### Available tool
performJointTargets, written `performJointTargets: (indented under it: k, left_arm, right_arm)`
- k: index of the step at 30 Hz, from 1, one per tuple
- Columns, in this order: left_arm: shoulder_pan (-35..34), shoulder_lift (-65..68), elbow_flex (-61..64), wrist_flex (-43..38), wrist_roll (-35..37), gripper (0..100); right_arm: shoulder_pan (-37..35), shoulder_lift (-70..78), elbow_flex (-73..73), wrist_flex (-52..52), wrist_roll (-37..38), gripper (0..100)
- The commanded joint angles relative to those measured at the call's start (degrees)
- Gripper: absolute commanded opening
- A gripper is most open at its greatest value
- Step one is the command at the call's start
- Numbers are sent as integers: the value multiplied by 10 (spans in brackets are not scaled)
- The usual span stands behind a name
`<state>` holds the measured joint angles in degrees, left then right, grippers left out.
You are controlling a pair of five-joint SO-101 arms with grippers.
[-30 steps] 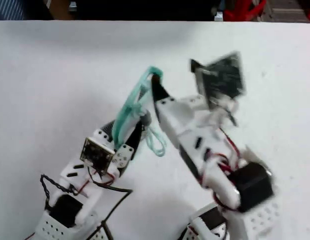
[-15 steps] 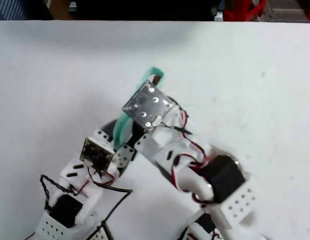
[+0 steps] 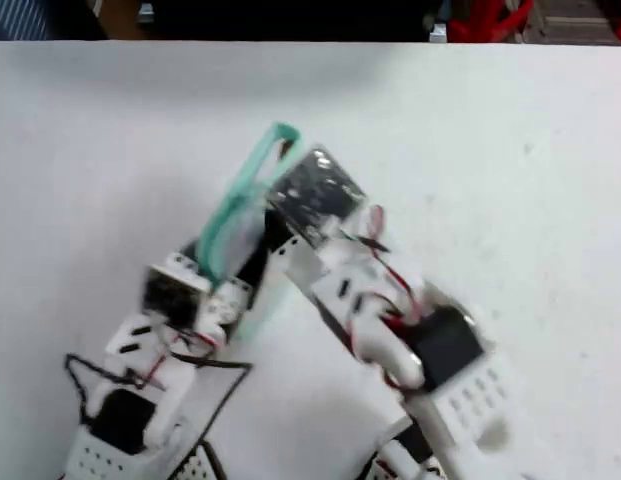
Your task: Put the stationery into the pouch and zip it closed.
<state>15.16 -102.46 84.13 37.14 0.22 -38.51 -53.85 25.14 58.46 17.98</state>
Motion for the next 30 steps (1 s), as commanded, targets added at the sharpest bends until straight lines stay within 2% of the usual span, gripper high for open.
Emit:
performJointTargets:
  k: [1,3,10,15,16,23,30]
  left_arm:
    - [-44,-1,-76,47,86,211]
    - [-41,-1,-88,68,98,229]
    - [7,-1,-75,74,33,191]
    - [7,-2,-76,71,13,62]
    - [7,-2,-76,71,13,22]
    - [8,-2,-76,75,14,22]
    - [8,-2,-74,75,14,22]
  right_arm:
    - [7,-73,-78,16,-5,18]
    - [-7,-81,-78,34,-28,18]
    - [-22,-20,-57,69,-34,18]
    - [-8,-14,-66,64,-32,18]
    - [-1,-14,-67,62,-31,18]
    - [110,-2,-60,-18,-31,18]
    - [203,117,-61,-122,-32,18]
